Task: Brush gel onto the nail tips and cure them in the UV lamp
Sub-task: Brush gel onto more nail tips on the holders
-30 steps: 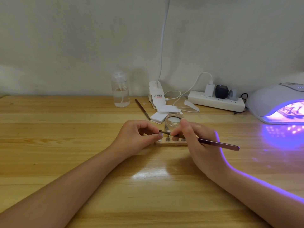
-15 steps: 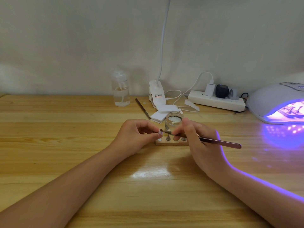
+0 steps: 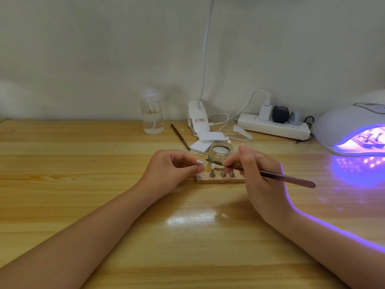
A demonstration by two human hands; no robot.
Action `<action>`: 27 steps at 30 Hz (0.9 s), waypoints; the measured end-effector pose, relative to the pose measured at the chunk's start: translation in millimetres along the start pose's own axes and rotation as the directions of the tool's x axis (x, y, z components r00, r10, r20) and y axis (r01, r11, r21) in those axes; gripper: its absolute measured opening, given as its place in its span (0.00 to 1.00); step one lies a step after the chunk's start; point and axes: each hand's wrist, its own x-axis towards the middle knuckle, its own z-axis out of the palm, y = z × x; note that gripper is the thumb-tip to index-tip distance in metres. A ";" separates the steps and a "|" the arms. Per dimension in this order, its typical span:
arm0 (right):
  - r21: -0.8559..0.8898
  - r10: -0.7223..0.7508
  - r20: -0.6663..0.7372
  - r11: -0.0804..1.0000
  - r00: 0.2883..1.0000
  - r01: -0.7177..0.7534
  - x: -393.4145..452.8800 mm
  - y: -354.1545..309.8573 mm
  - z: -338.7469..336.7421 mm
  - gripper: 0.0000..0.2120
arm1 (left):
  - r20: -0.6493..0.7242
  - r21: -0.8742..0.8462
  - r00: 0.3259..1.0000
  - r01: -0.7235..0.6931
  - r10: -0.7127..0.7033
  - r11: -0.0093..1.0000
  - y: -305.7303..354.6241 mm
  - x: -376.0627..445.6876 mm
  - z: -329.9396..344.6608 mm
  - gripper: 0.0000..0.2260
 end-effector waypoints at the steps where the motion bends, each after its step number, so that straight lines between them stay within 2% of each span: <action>1: -0.021 -0.010 0.014 1.000 1.000 0.010 -0.3 -0.2 0.3 0.16 | -0.001 0.005 1.000 -0.005 0.005 1.000 0.0 -0.1 0.1 0.09; 8: -0.151 -0.062 0.071 0.986 0.996 0.072 1.7 0.3 0.7 0.12 | 0.036 0.020 0.999 -0.027 0.027 0.999 0.1 -0.6 -0.3 0.08; 17: 0.036 -0.027 0.049 0.999 0.998 0.025 -2.2 0.2 0.6 0.20 | 0.027 -0.009 0.999 -0.026 0.026 1.000 0.0 -0.6 -0.6 0.09; 20: 0.016 -0.043 0.028 0.999 0.999 0.042 -1.3 -0.1 0.7 0.18 | 0.037 0.016 0.999 -0.026 0.025 1.000 -1.0 0.1 -1.0 0.08; 24: -0.106 -0.060 0.053 0.992 0.997 0.065 0.6 1.1 1.9 0.12 | 0.044 0.028 0.999 -0.027 0.026 0.999 -0.4 -0.6 -0.8 0.07; 27: -0.069 -0.055 0.062 0.996 0.997 0.059 -0.3 2.0 1.4 0.14 | 0.035 0.043 0.999 -0.016 0.015 0.999 0.1 -0.8 -0.9 0.06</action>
